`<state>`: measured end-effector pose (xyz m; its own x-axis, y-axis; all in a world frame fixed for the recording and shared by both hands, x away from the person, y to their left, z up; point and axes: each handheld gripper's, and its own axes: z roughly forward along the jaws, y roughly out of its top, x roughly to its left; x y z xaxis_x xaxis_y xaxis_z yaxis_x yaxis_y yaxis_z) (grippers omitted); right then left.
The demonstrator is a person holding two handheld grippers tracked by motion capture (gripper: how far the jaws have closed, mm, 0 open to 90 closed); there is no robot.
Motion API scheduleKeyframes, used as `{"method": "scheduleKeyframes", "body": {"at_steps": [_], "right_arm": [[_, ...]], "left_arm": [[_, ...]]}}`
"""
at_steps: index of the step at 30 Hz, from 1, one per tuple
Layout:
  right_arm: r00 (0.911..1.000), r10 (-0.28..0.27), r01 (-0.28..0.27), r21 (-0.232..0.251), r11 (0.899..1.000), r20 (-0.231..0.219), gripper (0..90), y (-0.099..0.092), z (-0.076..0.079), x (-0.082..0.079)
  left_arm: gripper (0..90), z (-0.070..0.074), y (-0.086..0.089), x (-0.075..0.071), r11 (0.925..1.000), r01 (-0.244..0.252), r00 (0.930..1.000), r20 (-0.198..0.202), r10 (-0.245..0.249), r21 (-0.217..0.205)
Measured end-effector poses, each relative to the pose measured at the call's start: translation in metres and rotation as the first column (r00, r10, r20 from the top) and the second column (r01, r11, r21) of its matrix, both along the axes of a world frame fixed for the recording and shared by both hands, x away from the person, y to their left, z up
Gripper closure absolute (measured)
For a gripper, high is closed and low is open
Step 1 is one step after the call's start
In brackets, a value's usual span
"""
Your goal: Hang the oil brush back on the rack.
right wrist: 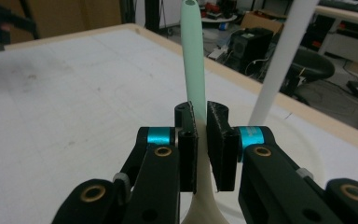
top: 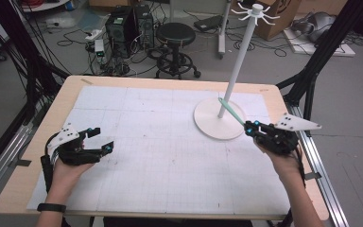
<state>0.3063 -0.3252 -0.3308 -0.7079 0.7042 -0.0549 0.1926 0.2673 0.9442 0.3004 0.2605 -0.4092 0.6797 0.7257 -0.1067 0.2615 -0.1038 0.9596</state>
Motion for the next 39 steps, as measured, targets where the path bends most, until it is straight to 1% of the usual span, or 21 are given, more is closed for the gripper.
{"method": "scheduleKeyframes", "body": {"at_steps": [1,2,3,4,5,6,7,8,9,10,11,13,15,16,17,18,19,20,24,29,39], "right_arm": [[0.9998,-0.013,0.012,0.016,1.000,0.015,83.2,-0.005,0.011,0.000],[0.9998,-0.013,0.012,0.016,1.000,0.015,83.2,-0.005,0.011,0.000],[0.9989,-0.030,0.030,0.026,0.999,0.037,83.2,-0.012,0.025,0.001],[0.9989,-0.030,0.030,0.026,0.999,0.037,83.2,-0.012,0.025,0.001],[0.9972,-0.047,0.045,0.027,0.999,0.058,83.2,-0.017,0.036,0.001],[0.9972,-0.047,0.045,0.027,0.999,0.058,83.2,-0.017,0.036,0.001],[0.9959,-0.059,0.056,0.040,0.998,0.069,83.2,-0.022,0.045,0.000],[0.9959,-0.059,0.056,0.040,0.998,0.069,83.2,-0.022,0.045,0.000],[0.9944,-0.069,0.065,0.046,0.997,0.080,83.2,-0.025,0.053,0.000],[0.9944,-0.069,0.065,0.046,0.997,0.080,83.2,-0.025,0.053,0.000],[0.9915,-0.086,0.080,0.062,0.995,0.098,83.2,-0.030,0.062,0.001],[0.9913,-0.086,0.080,0.069,0.994,0.100,83.2,-0.031,0.064,0.001],[0.9876,-0.103,0.092,0.101,0.991,0.118,83.2,-0.038,0.079,0.003],[0.9876,-0.103,0.092,0.101,0.991,0.118,83.2,-0.038,0.079,0.003],[0.9853,-0.116,0.102,0.114,0.988,0.126,83.2,-0.043,0.087,0.003],[0.9853,-0.116,0.102,0.114,0.988,0.126,83.2,-0.043,0.087,0.003],[0.9825,-0.126,0.109,0.126,0.986,0.137,83.2,-0.047,0.095,0.004],[0.9825,-0.126,0.109,0.126,0.986,0.137,83.2,-0.047,0.095,0.004],[0.9780,-0.146,0.124,0.148,0.981,0.149,83.2,-0.055,0.112,0.004],[0.9754,-0.151,0.127,0.147,0.981,0.161,83.2,-0.058,0.127,0.004],[0.9703,-0.165,0.142,0.139,0.980,0.177,83.2,-0.060,0.149,0.006]], "left_arm": [[18.5,0.000,0.000,0.000,1.0000,0.001,1.0000,-0.001,-0.001,0.000],[18.5,0.000,0.000,0.000,1.0000,0.000,1.0000,-0.003,0.000,-0.001],[18.5,0.000,0.000,0.000,1.0000,0.000,1.0000,-0.003,0.000,0.001],[18.5,0.000,0.000,0.000,1.0000,0.000,1.0000,-0.003,0.000,0.001],[18.5,0.000,0.000,0.000,1.0000,0.002,1.0000,-0.002,-0.002,0.000],[18.5,0.000,0.000,0.000,1.0000,0.002,1.0000,-0.002,-0.002,0.000],[18.5,0.000,0.000,0.000,1.0000,0.002,1.0000,-0.003,-0.002,0.001],[18.5,0.000,0.000,0.000,1.0000,0.003,1.0000,-0.003,-0.003,0.001],[18.5,0.000,-0.001,0.000,1.0000,0.004,1.0000,-0.008,-0.004,0.000],[18.5,0.000,-0.001,0.000,1.0000,0.004,1.0000,-0.008,-0.004,0.000],[18.5,0.000,-0.001,0.000,1.0000,0.007,0.9999,-0.008,-0.007,0.001],[18.5,0.000,0.000,0.000,1.0000,0.006,1.0000,-0.006,-0.006,-0.001],[18.5,0.000,0.000,0.000,1.0000,0.003,1.0000,-0.007,-0.003,-0.002],[18.5,0.000,0.000,0.000,1.0000,0.003,1.0000,-0.008,-0.003,-0.002],[18.5,-0.001,0.000,0.000,1.0000,0.005,1.0000,-0.009,-0.005,-0.002],[18.5,-0.001,0.000,0.000,1.0000,0.005,1.0000,-0.009,-0.005,-0.002],[18.5,-0.001,0.000,0.001,1.0000,0.007,0.9999,-0.010,-0.007,-0.001],[18.5,-0.001,0.000,0.001,1.0000,0.007,0.9999,-0.010,-0.007,-0.001],[18.5,-0.001,-0.001,0.001,1.0000,0.008,0.9999,-0.010,-0.008,0.001],[18.5,-0.001,0.000,0.000,1.0000,0.006,0.9999,-0.011,-0.006,-0.006],[18.5,0.000,0.000,0.001,1.0000,0.007,0.9999,-0.008,-0.007,-0.001]]}}
